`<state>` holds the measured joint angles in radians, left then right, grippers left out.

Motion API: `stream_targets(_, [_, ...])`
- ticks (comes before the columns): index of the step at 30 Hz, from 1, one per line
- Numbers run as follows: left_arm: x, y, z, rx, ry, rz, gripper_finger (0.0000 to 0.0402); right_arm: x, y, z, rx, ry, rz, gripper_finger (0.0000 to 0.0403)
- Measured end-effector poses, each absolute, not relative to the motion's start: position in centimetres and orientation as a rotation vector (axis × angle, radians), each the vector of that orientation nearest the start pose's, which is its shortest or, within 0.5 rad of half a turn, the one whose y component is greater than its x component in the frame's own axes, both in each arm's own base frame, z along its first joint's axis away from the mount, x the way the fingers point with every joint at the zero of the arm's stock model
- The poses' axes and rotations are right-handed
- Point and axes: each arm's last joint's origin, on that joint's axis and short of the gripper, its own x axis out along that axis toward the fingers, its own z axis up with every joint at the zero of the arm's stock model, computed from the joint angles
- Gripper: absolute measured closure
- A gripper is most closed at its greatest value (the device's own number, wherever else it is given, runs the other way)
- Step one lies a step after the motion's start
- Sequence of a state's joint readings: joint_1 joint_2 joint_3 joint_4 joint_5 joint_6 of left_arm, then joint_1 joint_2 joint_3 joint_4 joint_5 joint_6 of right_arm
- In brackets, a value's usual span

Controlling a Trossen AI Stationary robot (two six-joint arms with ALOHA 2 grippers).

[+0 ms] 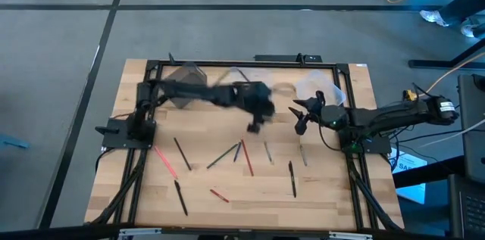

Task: Sort crayons/erasers/pens/pencils in bins
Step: Put the black pen into the left transparent bin

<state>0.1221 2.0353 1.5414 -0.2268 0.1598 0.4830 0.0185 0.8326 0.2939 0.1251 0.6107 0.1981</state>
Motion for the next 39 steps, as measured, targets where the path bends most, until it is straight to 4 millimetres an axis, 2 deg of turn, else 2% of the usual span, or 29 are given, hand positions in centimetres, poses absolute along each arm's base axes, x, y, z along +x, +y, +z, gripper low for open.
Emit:
stream_targets(4, [47.8, 0.3, 19.4, 0.451, 0.622, -0.322, 0.0232, 15.9, -1.7, 21.4, -0.033, 0.463, -0.781, 0.0231])
stream_targets(9, [51.6, -3.0, 17.1, 0.499, 0.615, -0.422, 0.023, 14.7, -2.0, 24.9, -0.025, 0.493, -0.924, 0.0231])
stream_targets(12, [53.6, -4.4, 16.0, 0.523, 0.615, -0.488, 0.023, 14.3, -2.0, 25.4, 0.009, 0.501, -0.93, 0.0231])
stream_targets(15, [55.0, -5.5, 15.4, 0.52, 0.622, -0.56, 0.023, 14.1, -1.9, 25.0, 0.037, 0.537, -0.913, 0.0231])
stream_targets(21, [56.4, -7.0, 14.5, 0.492, 0.607, -0.68, 0.023, 13.7, -1.9, 24.5, 0.065, 0.584, -0.925, 0.0231])
stream_targets(26, [56.6, -7.1, 11.6, 0.49, 0.639, -0.715, 0.0232, 13.7, -1.8, 24.4, 0.1, 0.597, -0.899, 0.0231])
stream_targets(29, [56.6, -7.0, 11.3, 0.487, 0.658, -0.715, 0.0238, 13.7, -1.7, 24.3, 0.135, 0.601, -0.879, 0.0231])
stream_targets(33, [56.4, -7.0, 11.3, 0.474, 0.702, -0.694, 0.0262, 13.7, -1.6, 24.2, 0.155, 0.601, -0.877, 0.0231])
stream_targets(39, [55.9, -6.8, 11.2, 0.396, 0.807, -0.639, 0.0326, 13.6, -0.7, 24.4, 0.081, 0.559, -0.884, 0.0231])
